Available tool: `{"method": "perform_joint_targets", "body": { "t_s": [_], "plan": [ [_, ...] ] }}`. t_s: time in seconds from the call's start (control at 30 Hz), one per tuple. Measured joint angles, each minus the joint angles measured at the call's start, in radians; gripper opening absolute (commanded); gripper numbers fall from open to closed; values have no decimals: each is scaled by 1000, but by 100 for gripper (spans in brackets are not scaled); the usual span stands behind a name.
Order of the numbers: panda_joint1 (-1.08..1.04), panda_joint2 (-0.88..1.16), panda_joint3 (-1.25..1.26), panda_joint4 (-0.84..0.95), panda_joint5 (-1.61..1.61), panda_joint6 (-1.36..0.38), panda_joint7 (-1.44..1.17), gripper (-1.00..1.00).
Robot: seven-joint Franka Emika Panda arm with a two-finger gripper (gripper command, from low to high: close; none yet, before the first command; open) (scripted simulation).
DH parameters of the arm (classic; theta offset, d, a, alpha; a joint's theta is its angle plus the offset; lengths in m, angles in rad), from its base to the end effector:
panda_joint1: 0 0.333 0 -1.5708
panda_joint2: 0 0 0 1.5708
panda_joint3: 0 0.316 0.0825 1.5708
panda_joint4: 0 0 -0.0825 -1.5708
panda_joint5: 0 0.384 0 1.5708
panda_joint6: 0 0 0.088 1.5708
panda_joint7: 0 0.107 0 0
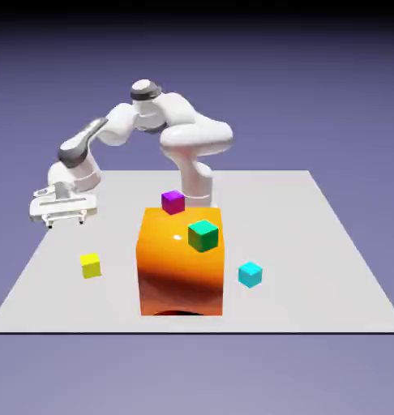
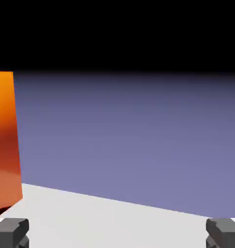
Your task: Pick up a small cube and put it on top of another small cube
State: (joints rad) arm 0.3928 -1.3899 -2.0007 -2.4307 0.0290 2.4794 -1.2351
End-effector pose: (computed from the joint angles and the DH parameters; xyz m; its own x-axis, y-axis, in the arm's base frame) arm 0.1577 -0.4154 0.1283 0.3575 -0.6183 0.6999 0.1158 -0.7143 -0.6902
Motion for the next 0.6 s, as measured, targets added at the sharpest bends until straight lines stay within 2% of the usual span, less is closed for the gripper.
{"method": "perform_joint_targets", "body": {
  "t_s": [0.17, 0.27, 0.3, 0.37, 0.47, 0.6],
  "plan": [
    [26, -57, -139, 26, 2, -39, -137, 0],
    [135, -144, -178, 43, -9, 83, -162, 0],
    [137, -145, -179, 43, -9, 85, -162, -100],
    [137, -145, -179, 43, -10, 85, -162, -100],
    [28, -58, -139, 27, 1, -38, -137, -100],
    [-34, -40, 4, -77, 24, -112, -46, -100]
  ]
}}
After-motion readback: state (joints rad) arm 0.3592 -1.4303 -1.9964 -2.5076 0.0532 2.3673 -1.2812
